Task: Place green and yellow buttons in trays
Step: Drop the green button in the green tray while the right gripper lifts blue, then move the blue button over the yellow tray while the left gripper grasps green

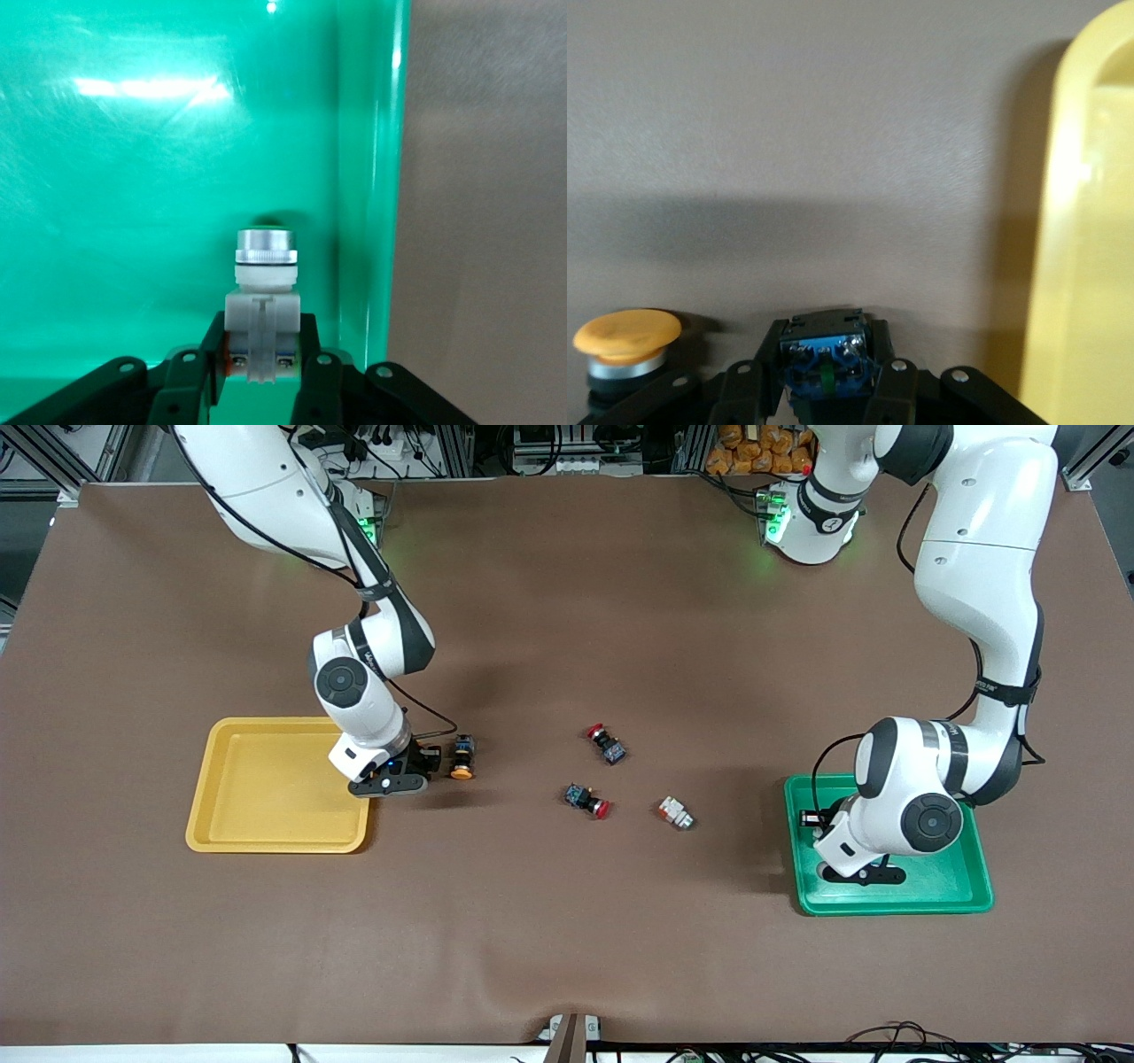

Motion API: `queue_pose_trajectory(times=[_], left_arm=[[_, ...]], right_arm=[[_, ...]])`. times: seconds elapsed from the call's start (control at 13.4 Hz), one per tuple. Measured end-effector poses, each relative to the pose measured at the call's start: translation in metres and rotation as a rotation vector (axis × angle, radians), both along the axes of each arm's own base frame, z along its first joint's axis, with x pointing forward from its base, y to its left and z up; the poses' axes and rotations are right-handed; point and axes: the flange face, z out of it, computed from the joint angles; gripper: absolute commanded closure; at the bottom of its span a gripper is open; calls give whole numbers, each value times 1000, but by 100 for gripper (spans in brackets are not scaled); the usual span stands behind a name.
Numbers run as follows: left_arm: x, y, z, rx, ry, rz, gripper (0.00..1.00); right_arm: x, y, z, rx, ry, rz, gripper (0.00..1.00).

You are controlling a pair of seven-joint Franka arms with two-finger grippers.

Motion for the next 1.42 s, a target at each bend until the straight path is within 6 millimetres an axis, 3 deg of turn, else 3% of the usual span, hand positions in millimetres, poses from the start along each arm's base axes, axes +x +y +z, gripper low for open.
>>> queue_pose_trajectory(times=[0.3,0.45,0.6,0.82,1.04,1.42], left_arm=[[-1,0,-4,1,6,-2,1],[3,-1,2,-5,-7,-19,0],[9,-6,22,-11,-41,-26,0],[12,-28,55,-21,-93,8,0],[5,-74,65,-29,-109,64,0],[-15,-152,67,-37,-124,145,0]], right_arm=[[7,-17,68,7,31,-4,100],[8,-21,82,11,32,-6,100],[11,-30,80,7,34,17,100],[26,-86,77,8,50,70,100],[32,-138,79,27,105,97,100],[33,-195,99,42,149,142,100]])
